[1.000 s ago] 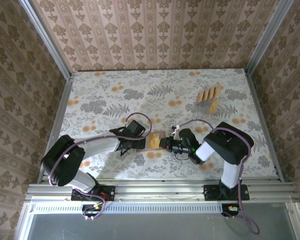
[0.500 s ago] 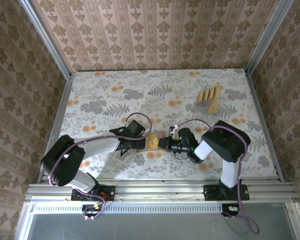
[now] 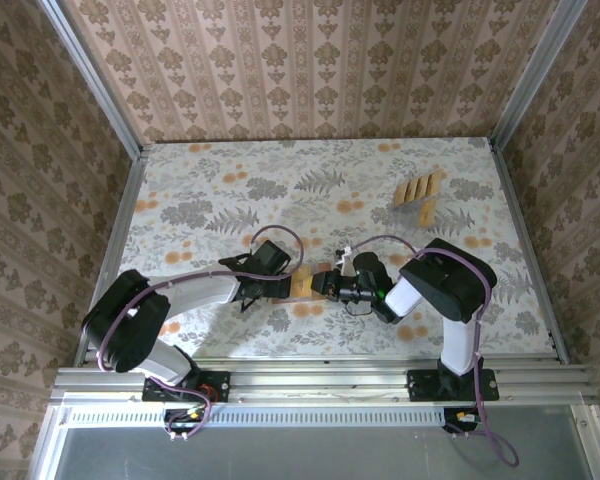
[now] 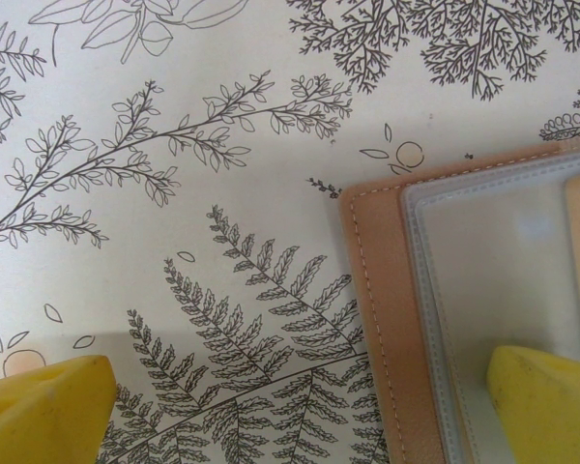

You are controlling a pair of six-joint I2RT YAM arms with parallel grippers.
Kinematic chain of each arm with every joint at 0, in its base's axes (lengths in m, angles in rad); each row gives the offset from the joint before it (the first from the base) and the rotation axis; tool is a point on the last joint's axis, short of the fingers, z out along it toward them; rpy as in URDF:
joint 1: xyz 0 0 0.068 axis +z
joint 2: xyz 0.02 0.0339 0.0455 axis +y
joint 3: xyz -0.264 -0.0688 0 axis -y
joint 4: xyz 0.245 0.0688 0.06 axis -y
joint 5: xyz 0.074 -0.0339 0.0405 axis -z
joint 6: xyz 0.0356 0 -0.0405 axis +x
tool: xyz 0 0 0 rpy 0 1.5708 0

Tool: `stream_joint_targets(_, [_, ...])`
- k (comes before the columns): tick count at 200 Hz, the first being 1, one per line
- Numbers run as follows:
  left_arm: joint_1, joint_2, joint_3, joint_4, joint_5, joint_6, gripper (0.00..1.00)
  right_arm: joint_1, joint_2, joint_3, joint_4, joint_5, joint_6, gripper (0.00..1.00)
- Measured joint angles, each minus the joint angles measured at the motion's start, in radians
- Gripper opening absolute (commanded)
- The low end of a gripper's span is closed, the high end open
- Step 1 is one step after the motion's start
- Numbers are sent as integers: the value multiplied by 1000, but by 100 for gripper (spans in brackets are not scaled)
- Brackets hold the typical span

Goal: Put the credit cards into the card holder
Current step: Insert the credit card into the card slot.

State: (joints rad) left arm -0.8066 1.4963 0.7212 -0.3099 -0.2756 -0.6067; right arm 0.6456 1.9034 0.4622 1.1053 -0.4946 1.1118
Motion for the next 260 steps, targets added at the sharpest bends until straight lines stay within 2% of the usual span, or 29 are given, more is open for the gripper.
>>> stream_joint_targets(12, [0,0,0,0,-1,0,100,0,-16,5,-15,0,-1,42])
stream_joint_targets(36, [0,0,0,0,-2,0,100,0,-61,17,-80,-3,-22,54])
stream_joint_targets(67, [0,-2,-2,0,-2,0,100,-3,-150,57,-277,15,-82,70])
stream_joint_targets(81, [0,-6,-5,0,-2,0,100,-6,-187,77,-373,28,-114,74])
stream_joint_targets(117, [0,-19,-12,-4,-2,0,100,-17,-264,125,-605,68,-191,74])
stream_joint_targets(140, [4,-34,-14,-20,-2,1,100,-19,-297,166,-733,87,-237,70])
stream_joint_targets(166, [19,-79,-14,-43,2,6,100,-19,-319,230,-867,116,-296,57])
stream_joint_targets(191, [45,-135,-14,-60,8,12,100,-18,-322,294,-996,159,-352,32])
stream_joint_targets(211, [76,-175,-16,-70,9,13,100,-9,-321,348,-1097,206,-390,18])
stream_joint_targets(235, [121,-212,-42,-81,9,12,100,7,-296,416,-1187,257,-431,13])
stream_joint_targets(260, [149,-216,-72,-111,10,8,100,26,-237,474,-1250,298,-460,12])
